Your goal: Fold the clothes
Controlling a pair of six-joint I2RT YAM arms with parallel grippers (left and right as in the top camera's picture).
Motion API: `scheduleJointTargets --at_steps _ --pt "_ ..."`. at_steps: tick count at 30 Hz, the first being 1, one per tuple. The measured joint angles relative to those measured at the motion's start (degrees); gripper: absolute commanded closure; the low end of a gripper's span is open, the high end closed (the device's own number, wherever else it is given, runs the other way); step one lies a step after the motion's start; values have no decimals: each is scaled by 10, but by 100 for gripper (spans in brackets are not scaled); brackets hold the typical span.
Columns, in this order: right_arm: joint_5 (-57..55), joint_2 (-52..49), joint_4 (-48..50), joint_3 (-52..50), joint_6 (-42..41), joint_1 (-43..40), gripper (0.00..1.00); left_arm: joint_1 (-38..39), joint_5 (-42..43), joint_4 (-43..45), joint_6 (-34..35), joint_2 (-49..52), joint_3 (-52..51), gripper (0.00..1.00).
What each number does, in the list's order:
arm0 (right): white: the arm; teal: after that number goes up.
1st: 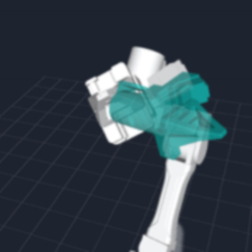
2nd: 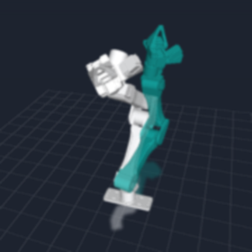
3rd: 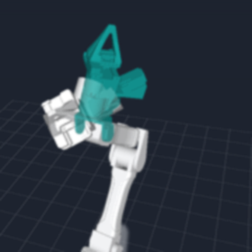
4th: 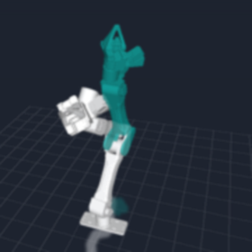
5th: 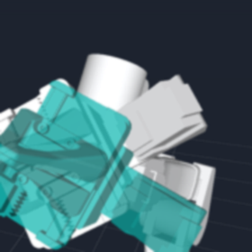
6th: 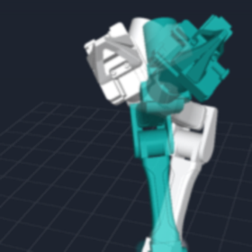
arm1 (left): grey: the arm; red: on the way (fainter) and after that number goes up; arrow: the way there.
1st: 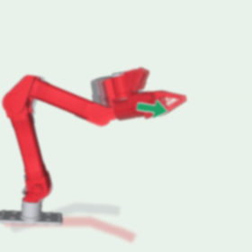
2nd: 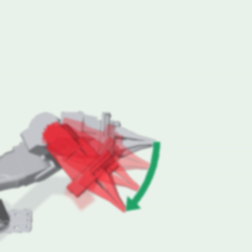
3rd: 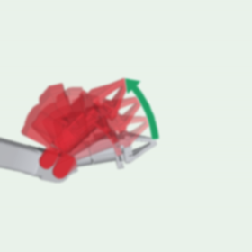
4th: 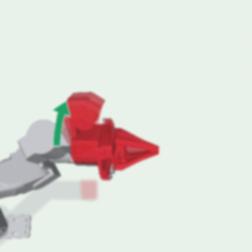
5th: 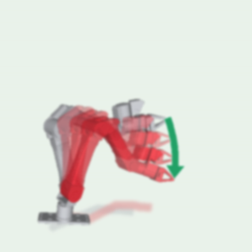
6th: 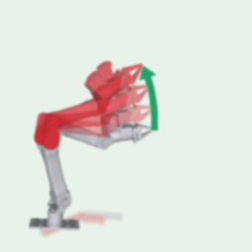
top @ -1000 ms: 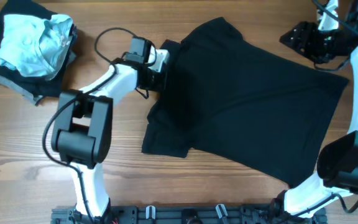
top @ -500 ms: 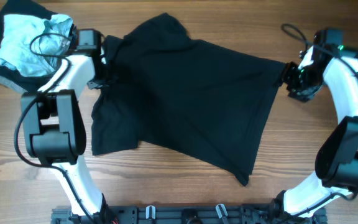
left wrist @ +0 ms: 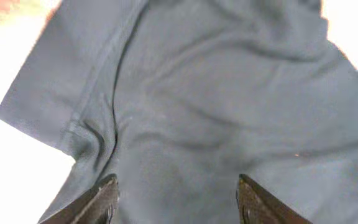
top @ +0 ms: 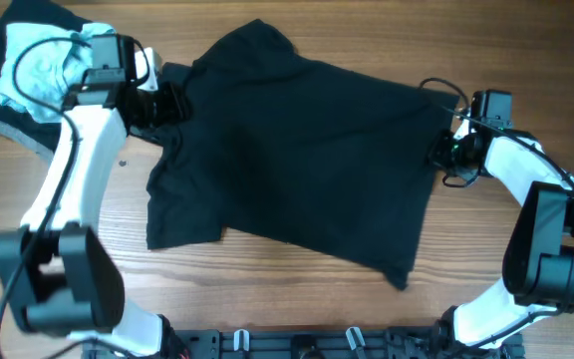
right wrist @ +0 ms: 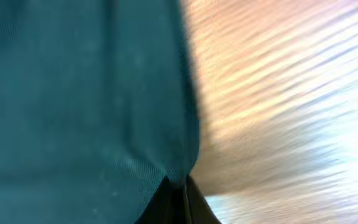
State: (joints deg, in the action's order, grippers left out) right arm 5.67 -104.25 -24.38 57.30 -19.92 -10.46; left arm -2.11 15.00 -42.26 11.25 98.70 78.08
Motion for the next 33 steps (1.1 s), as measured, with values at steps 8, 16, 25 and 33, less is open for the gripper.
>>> scheduleJointTargets --at_steps 8,16,25,33 --pt "0 -3 -41 183 55 -180 30 0 1 -78 0 -33 0 35" --pt "127 156 -278 205 57 -175 29 36 90 -206 -63 -33 0 48" --pt "92 178 -398 156 19 -175 9 237 54 -216 -44 -35 -117 43" --pt "52 174 -357 42 -31 -185 9 266 78 -42 29 -35 -300 57"
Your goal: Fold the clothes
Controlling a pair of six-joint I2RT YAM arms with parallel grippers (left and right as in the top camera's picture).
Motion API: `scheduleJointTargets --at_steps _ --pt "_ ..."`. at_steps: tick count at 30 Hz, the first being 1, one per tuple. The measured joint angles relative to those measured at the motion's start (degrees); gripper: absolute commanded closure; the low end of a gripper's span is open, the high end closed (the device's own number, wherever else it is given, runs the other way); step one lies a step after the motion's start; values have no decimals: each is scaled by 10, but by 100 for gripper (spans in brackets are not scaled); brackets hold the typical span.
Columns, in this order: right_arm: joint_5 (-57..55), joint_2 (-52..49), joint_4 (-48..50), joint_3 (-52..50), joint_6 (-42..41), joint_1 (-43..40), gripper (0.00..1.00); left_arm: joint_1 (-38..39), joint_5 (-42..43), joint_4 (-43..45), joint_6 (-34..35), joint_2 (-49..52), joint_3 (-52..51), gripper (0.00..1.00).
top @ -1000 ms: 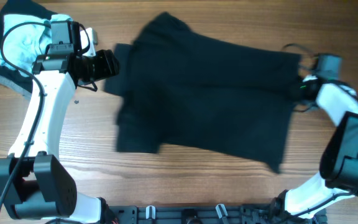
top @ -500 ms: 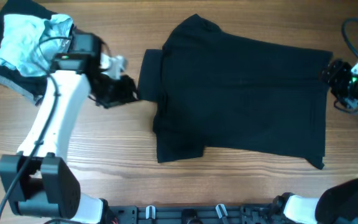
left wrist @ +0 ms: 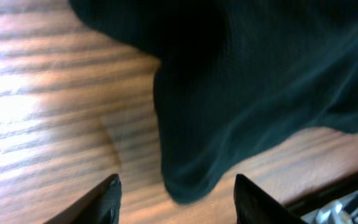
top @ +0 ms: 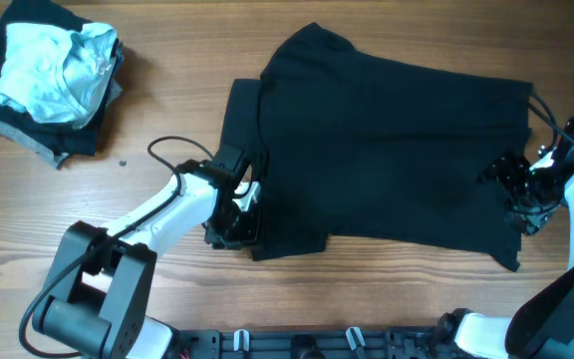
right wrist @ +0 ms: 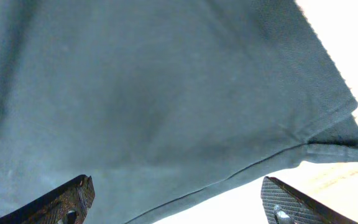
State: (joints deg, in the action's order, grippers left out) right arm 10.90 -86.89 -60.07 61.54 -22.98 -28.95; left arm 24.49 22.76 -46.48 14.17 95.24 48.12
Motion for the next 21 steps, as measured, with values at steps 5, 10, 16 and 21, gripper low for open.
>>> scheduleJointTargets --at_steps 5,10,16,21 --pt "-12 0 23 -60 -4 -55 13 0 14 48 11 0 -18 96" --pt "-45 0 52 -131 -9 -99 23 0 22 51 13 0 -19 96" --pt "-93 0 122 -201 -68 -129 59 -1 38 50 14 0 -14 96" --pt "-99 0 177 -210 -89 -129 96 -2 42 29 14 0 4 96"
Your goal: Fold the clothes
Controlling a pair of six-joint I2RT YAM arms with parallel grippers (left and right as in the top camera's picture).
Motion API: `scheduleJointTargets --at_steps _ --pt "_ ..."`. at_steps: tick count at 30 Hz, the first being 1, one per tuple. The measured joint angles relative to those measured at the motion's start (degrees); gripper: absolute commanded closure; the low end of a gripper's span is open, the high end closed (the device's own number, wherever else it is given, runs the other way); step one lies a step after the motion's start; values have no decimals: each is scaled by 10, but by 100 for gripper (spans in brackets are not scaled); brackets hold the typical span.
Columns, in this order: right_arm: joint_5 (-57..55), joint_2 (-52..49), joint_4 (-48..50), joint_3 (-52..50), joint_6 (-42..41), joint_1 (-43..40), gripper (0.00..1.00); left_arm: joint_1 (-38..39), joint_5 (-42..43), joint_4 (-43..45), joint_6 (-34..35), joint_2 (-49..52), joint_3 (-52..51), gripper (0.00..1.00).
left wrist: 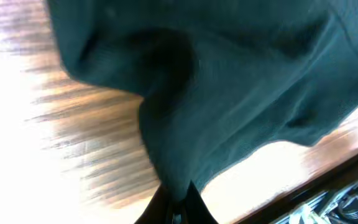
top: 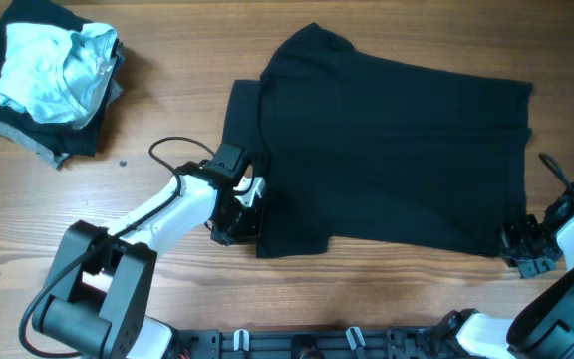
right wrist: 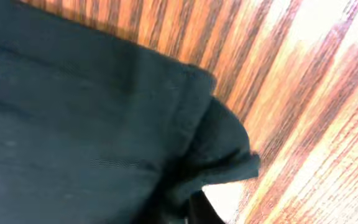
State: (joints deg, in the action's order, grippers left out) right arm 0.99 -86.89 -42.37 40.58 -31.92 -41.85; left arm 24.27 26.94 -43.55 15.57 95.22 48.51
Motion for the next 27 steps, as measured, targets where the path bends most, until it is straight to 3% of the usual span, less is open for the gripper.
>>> scheduleJointTargets --at_steps 5,9,13,18,27 --pt "1 8 -150 74 18 0 96 -35 0 -130 0 -35 63 96" --pt "54 41 -195 147 57 0 96 -48 0 -133 0 -90 69 96" --pt "137 56 -106 164 94 0 96 -48 0 14 11 -128 71 96" --pt "187 55 -12 164 70 1 96 -49 -2 176 26 -127 73 96" --pt "227 -50 149 163 25 37 96 -49 -87 331 63 -63 74 93"
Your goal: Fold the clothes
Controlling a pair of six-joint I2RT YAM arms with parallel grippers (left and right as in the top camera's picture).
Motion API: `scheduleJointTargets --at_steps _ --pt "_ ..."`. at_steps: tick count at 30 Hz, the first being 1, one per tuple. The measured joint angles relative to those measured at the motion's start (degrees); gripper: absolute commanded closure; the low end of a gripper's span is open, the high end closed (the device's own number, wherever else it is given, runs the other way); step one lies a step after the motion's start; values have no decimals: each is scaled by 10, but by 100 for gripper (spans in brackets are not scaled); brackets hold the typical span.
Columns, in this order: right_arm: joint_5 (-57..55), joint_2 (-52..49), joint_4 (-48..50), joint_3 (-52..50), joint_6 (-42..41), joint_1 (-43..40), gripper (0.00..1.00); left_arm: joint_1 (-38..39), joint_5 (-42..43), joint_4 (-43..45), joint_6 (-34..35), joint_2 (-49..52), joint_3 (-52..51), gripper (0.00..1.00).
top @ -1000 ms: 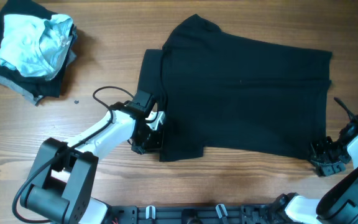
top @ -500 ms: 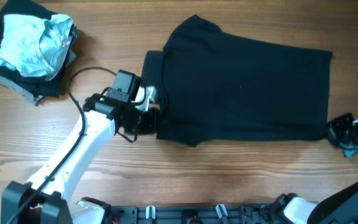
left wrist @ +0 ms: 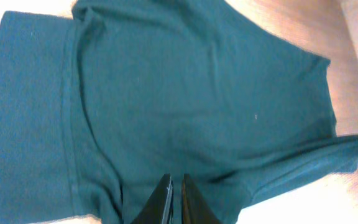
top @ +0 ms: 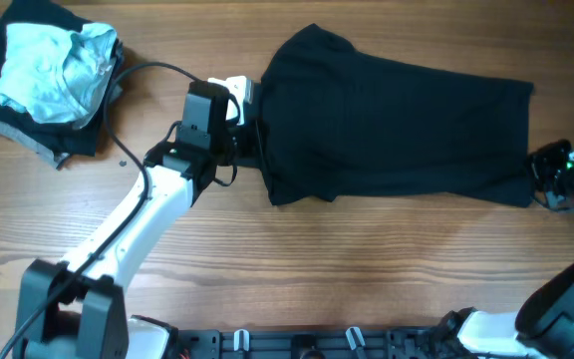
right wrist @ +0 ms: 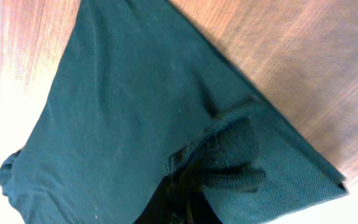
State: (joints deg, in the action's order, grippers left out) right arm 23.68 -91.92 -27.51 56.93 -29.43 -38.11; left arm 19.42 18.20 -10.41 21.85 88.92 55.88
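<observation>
A black shirt (top: pixel 397 120) lies lengthwise across the far half of the wooden table (top: pixel 367 289), its near part doubled over. My left gripper (top: pixel 247 138) is at the shirt's left edge and is shut on the cloth. In the left wrist view the left gripper (left wrist: pixel 176 186) has its fingers pressed together over the teal-looking fabric (left wrist: pixel 197 93). My right gripper (top: pixel 536 182) is at the shirt's near right corner. In the right wrist view the right gripper (right wrist: pixel 182 190) is shut on a bunched piece of hem (right wrist: pixel 229 155).
A pile of clothes (top: pixel 53 65), a pale blue garment on dark ones, sits at the far left corner. Cables loop from both arms. A black rail (top: pixel 317 344) runs along the near edge of the table.
Both grippers, still shut on the shirt's near corners, have moved from the near side to the far side. The near part of the shirt now lies folded over, and the shirt is narrower.
The shirt first lay askew, with my left gripper open at its left sleeve and my right shut on its right edge. Then it lay straighter and further right, both grippers open. Then both were shut on its near corners, which now lie folded toward the far side.
</observation>
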Motion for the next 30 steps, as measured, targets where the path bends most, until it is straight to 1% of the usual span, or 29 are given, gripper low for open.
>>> scheduleJointTargets --at_steps 2,3,4,5,6,8,10,11,13,14,15,16,21,24,26,27,30 --pt "18 -19 40 0 -2 14 96 0 -4 29 11 18 0 92" --pt "27 -28 59 0 -3 24 96 0 -7 37 16 28 0 89" --pt "33 -35 70 0 -3 34 96 0 -8 39 18 31 0 82" --pt "37 -41 79 0 -5 45 96 -2 -8 40 20 34 0 58" --pt "38 -45 84 0 -8 55 96 -5 -8 39 28 35 0 48" --pt "40 -46 92 0 -17 65 96 -13 5 9 35 35 1 35" --pt "40 -46 94 0 -25 64 96 -18 17 -60 38 35 4 32" --pt "40 -46 92 0 -27 63 96 -18 21 -112 39 37 3 31" --pt "40 -46 81 0 -28 63 96 -12 29 -144 33 44 3 32" --pt "40 -46 73 0 -29 63 96 -3 33 -150 29 54 3 35" --pt "40 -46 67 0 -29 63 96 6 36 -149 27 65 3 42" --pt "40 -46 57 0 -29 63 95 23 42 -141 22 88 3 45" --pt "40 -46 41 0 -26 63 96 36 45 -101 14 156 3 61" --pt "40 -46 39 0 -26 63 96 35 47 -76 14 158 3 62" --pt "40 -46 39 0 -26 63 96 35 47 -74 14 158 3 56" --pt "40 -46 39 0 -26 63 96 35 47 -80 14 158 3 53" --pt "40 -46 39 0 -26 63 96 30 53 -129 13 153 6 55"
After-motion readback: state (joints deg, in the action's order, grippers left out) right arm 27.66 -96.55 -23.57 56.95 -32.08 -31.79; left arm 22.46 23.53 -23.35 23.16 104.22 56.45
